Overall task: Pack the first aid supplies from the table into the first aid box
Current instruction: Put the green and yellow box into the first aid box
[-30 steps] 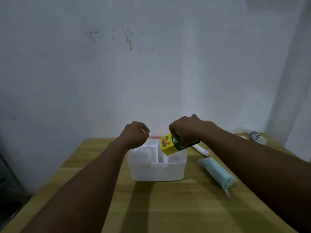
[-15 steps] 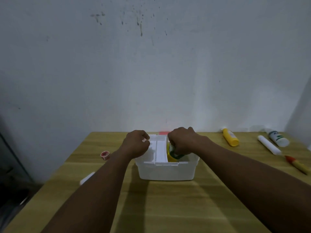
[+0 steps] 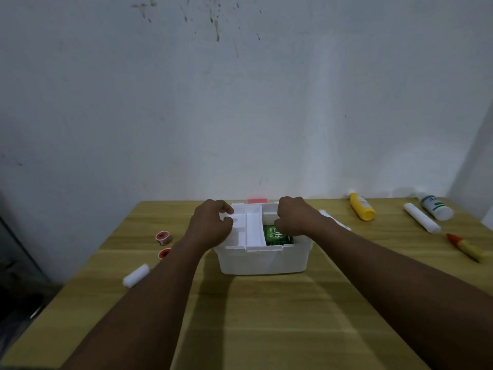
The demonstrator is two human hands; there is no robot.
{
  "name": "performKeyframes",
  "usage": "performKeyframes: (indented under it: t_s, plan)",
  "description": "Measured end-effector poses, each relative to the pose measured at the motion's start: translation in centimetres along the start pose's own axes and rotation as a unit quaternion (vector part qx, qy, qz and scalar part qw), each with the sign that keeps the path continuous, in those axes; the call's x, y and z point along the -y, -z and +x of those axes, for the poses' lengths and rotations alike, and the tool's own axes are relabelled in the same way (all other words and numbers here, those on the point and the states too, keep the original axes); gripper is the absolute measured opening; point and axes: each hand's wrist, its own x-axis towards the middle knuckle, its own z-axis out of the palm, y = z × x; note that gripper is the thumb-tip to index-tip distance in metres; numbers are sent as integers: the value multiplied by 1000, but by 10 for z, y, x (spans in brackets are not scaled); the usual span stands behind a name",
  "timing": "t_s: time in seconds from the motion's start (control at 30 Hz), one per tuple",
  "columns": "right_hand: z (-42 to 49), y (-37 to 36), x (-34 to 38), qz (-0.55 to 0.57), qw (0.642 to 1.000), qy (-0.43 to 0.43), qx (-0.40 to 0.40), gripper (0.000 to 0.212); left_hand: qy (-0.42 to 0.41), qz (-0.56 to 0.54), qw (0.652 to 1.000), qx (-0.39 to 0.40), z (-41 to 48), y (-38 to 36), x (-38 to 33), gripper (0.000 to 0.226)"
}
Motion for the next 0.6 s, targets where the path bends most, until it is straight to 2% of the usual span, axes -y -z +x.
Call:
performKeyframes:
  t_s: [0.1,0.2,0.33,0.37,0.43,0.5,0.6]
  plan:
    - [4,-8,9,12,999,-35,21,19,2,-1,1000,-23,-4,-6,0,19]
    - [9,-14,11,80,996,-40,9,27,8,-10,999,-38,-7,-8,-1,19]
    - [2,-6,4,153,987,-55,-7,11,7,5,1000,-26,-6,-8,-8,23]
    - [-1,0,0,168,984,-57,-7,13,8,17,1000,-20,-4,-8,-13,25]
    - [-9,18,-9,190,980,-62,-21,23,-1,60,998,-18,0,-9,-30,27]
    - [-24,43,-22,223,972,-59,-48,25,-21,93,995,-21,5,-13,-57,28]
    - [-54,83,-58,239,964,-66,-100,22,-85,65,994,0,10,-33,-112,27]
